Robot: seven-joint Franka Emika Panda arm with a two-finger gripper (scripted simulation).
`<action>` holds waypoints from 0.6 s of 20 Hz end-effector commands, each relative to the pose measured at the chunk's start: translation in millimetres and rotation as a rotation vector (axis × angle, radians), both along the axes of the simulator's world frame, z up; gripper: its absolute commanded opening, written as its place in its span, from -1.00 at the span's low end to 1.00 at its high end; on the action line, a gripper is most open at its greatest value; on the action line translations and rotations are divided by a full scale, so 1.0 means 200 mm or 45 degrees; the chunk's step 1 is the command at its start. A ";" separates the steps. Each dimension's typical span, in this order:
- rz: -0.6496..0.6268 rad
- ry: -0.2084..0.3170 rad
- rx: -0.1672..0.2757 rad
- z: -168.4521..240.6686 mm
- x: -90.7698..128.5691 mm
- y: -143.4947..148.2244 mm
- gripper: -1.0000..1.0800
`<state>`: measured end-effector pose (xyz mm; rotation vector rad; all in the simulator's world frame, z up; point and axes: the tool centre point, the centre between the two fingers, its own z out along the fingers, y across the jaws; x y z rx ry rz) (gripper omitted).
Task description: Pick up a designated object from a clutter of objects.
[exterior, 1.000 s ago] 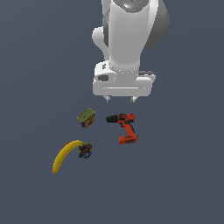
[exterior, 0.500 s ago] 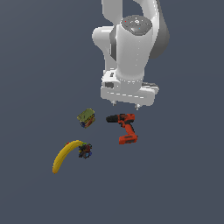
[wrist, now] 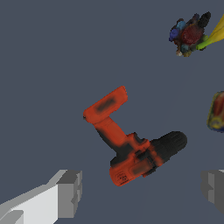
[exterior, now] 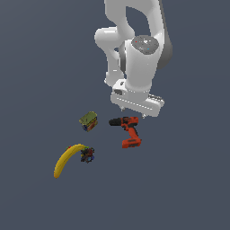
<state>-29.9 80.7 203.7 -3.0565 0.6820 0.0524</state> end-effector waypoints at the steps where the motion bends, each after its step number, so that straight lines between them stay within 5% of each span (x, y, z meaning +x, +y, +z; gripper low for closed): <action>1: -0.075 -0.002 -0.001 -0.05 -0.02 0.03 1.00; 12: -0.397 -0.014 -0.010 -0.26 -0.11 0.13 1.00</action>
